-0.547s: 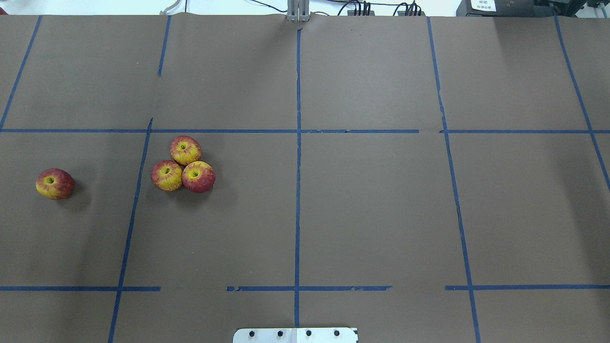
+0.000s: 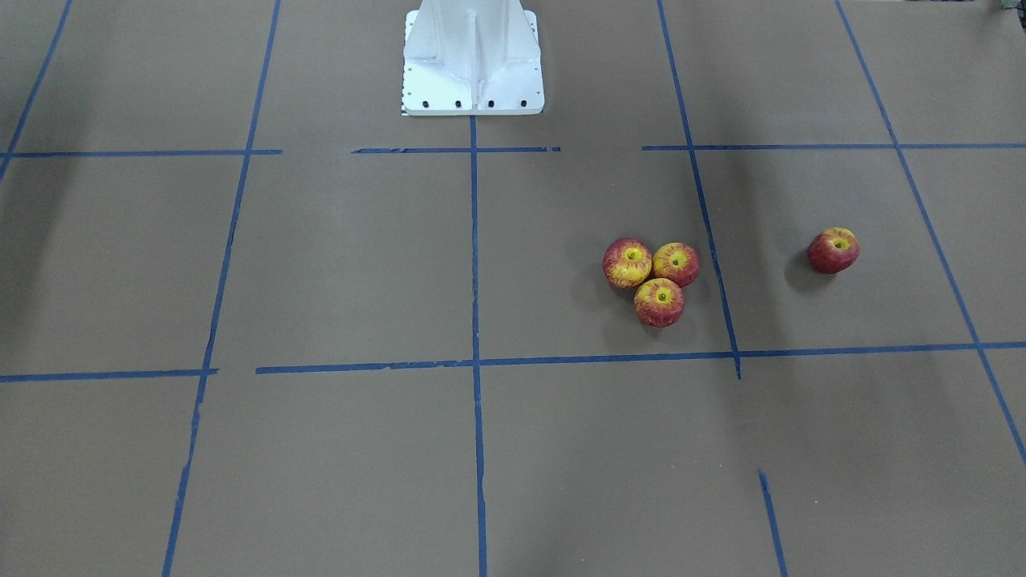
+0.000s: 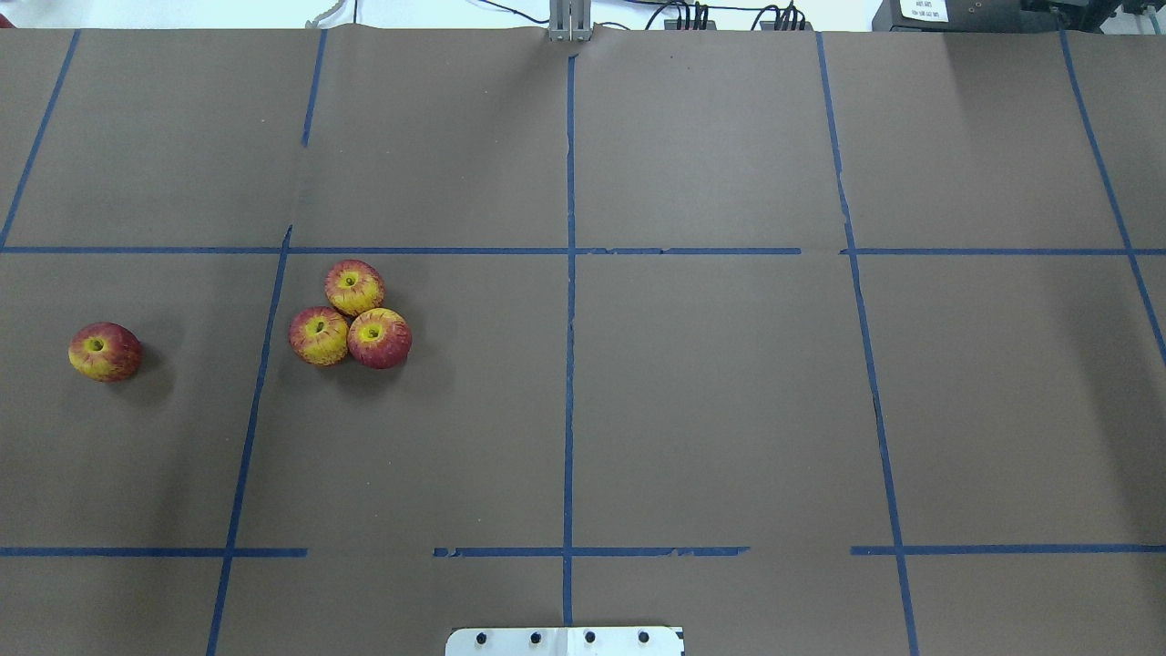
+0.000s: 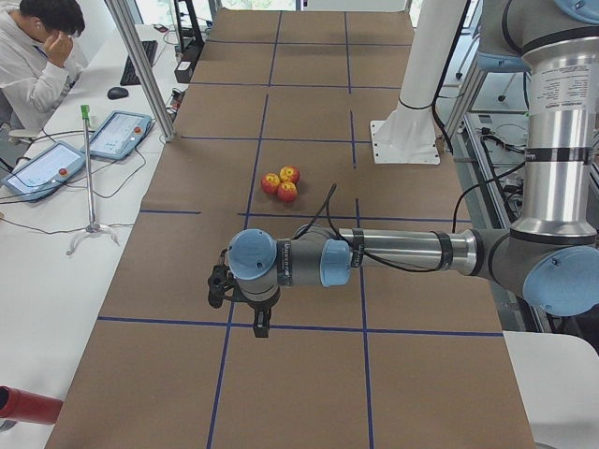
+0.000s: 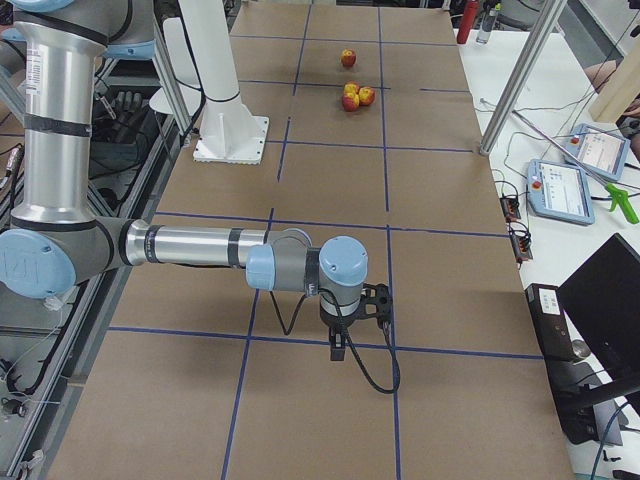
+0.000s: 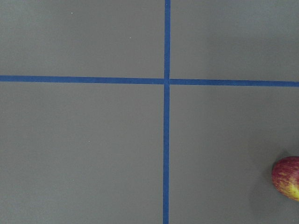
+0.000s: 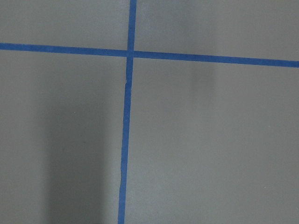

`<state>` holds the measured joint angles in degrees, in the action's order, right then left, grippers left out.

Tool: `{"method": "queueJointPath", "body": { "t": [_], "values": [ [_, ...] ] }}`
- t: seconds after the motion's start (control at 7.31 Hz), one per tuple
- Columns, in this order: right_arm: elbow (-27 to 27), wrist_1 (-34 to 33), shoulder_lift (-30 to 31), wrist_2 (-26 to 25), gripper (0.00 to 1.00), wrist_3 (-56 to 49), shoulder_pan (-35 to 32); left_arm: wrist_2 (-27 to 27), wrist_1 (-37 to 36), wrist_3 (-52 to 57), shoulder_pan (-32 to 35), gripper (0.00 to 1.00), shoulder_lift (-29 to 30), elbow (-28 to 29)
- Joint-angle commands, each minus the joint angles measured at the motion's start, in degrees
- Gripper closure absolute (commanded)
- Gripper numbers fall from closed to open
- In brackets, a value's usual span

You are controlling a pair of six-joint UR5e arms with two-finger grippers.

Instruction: Stack apples

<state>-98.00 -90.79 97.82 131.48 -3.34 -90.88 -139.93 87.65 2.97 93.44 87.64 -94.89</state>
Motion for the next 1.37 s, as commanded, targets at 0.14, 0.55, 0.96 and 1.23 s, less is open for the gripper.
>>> {"method": "queueJointPath", "body": {
  "t": [0.14,0.55,0.96,1.23],
  "values": [
    [0.0,0.0,0.0,0.0,0.0,0.0,0.0,0.19,3.54,-2.88,0.07,0.0,-0.1,-0.2],
    [0.0,0.0,0.0,0.0,0.0,0.0,0.0,0.18,21.91,-17.17,-13.91,0.0,-0.63,0.24],
    [0.0,0.0,0.0,0.0,0.0,0.0,0.0,7.97,31.61,-39.47,-28.7,0.0,-0.72,-1.86],
    [0.0,0.0,0.0,0.09,0.0,0.0,0.0,12.31,31.53,-45.03,-33.3,0.0,-0.72,-2.92]
  ]
}}
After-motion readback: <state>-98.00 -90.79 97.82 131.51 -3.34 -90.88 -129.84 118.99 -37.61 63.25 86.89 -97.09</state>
